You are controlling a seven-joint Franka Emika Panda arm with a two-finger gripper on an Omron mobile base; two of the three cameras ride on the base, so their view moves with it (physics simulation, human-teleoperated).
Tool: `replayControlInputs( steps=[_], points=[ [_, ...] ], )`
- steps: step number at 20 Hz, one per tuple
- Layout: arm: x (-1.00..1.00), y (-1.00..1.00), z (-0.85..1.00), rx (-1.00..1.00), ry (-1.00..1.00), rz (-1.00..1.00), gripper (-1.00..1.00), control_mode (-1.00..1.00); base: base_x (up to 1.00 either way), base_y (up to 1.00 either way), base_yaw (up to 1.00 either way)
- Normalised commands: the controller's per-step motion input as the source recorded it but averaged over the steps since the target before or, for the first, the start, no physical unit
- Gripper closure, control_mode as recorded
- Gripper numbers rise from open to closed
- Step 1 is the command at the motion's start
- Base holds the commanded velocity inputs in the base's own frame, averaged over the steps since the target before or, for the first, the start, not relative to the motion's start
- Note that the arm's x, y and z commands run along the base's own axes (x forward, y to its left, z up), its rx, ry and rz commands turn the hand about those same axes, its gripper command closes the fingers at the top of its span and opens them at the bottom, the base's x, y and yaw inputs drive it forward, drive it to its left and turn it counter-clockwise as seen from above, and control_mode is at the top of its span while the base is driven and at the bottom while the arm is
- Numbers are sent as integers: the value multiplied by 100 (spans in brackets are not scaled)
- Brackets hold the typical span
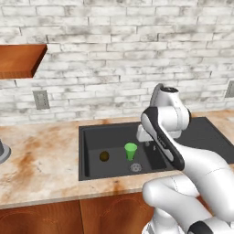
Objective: Pick the cup and bowl and place them in the sink. Then turn on the water.
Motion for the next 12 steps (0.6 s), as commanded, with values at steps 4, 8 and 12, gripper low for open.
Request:
replayControlInputs(
  steps=[4, 8, 12],
  points=[
    [0, 0, 0, 0, 0, 0, -100, -100, 0, 0, 0],
    [0, 0, 0, 0, 0, 0, -100, -100, 0, 0, 0],
    [0, 0, 0, 0, 0, 0, -100, -100, 0, 0, 0]
  ],
)
